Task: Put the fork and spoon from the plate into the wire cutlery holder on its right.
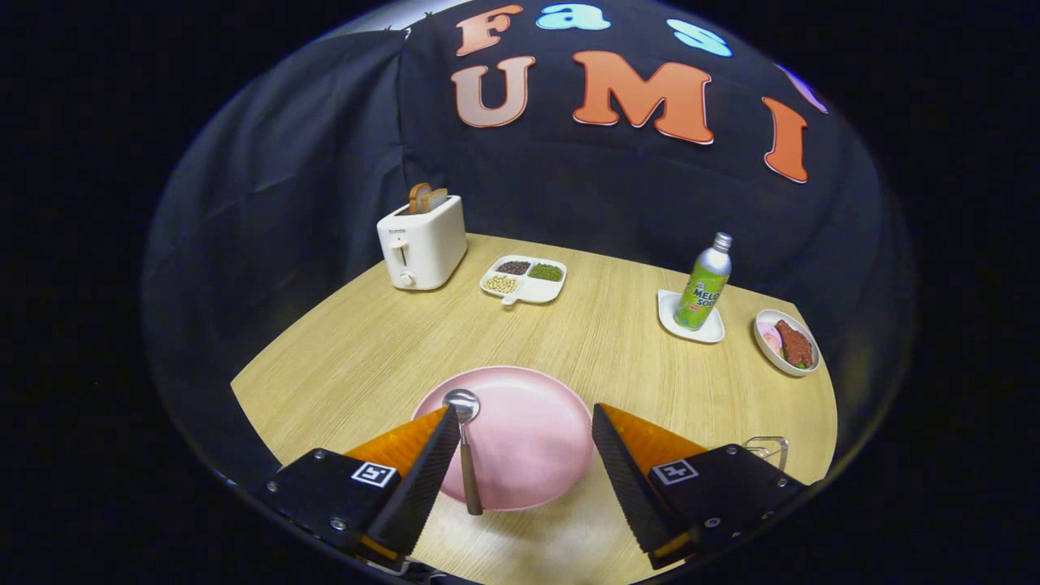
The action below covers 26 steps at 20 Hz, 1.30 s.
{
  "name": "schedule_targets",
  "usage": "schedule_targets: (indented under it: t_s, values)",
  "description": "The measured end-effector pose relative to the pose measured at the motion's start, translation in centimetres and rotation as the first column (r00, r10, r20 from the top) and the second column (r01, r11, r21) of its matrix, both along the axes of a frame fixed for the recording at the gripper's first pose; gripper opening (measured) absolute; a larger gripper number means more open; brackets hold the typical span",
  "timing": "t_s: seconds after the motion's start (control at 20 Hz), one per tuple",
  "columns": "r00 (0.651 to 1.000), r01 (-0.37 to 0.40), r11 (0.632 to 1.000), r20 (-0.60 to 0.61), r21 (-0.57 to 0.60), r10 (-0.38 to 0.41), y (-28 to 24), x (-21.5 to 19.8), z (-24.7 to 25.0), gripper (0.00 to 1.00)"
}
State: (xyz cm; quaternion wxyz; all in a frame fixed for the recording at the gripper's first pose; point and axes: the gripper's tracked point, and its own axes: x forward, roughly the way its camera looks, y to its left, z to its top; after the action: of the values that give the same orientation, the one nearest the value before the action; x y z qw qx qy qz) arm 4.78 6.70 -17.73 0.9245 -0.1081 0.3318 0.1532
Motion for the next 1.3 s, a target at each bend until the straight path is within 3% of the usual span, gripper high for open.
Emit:
schedule_targets:
  t_s: [0.6,1.3]
  values:
    - [0.994,-0.089,0.994,-0.061,0.069,0.093,3.2,-1.1,-7.4,0.93]
    - [0.981,-0.135,0.989,-0.128,0.064,0.143,4.5,-2.2,-10.8,0.46]
